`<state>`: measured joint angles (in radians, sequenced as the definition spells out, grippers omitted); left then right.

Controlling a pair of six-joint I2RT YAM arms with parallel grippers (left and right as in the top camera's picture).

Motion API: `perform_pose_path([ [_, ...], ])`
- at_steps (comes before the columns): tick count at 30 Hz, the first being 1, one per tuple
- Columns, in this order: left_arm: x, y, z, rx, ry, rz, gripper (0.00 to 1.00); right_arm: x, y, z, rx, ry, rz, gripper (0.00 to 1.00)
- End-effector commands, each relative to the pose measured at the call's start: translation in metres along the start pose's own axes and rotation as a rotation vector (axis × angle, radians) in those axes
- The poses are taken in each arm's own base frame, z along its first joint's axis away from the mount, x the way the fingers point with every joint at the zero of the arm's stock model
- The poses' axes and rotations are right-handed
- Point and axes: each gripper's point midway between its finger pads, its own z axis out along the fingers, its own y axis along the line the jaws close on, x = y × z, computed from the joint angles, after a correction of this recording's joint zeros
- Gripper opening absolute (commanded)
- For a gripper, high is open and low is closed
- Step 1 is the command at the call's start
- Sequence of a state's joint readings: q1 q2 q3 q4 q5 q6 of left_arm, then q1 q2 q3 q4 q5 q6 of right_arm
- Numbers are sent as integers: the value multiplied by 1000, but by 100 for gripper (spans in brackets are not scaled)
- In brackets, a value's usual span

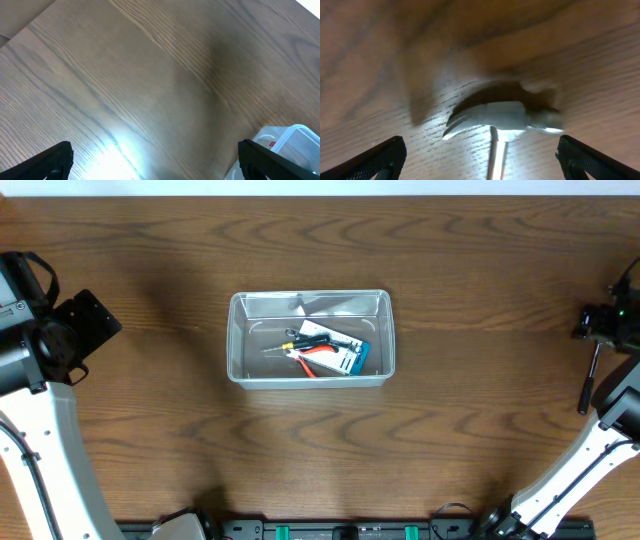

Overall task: Pack container
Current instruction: 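Move the right gripper to the claw hammer handle and grasp it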

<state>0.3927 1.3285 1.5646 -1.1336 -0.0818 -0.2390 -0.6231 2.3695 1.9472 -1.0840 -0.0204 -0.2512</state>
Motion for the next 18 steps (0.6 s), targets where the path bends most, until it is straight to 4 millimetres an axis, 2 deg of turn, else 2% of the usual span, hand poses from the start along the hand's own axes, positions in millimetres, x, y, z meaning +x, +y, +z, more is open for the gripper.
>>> perform_pose_path([
  [1, -2, 2, -5, -3, -14, -3, 98, 12, 7, 19, -26, 41, -19, 99],
  [8, -2, 2, -5, -3, -14, -3, 98, 25, 10, 37, -32, 64, -22, 98],
  [12, -2, 2, -5, -3, -14, -3, 98, 27, 11, 38, -34, 72, -22, 84],
  [18, -2, 2, -5, -3, -14, -3, 98, 32, 12, 37, -39, 91, -21, 70],
])
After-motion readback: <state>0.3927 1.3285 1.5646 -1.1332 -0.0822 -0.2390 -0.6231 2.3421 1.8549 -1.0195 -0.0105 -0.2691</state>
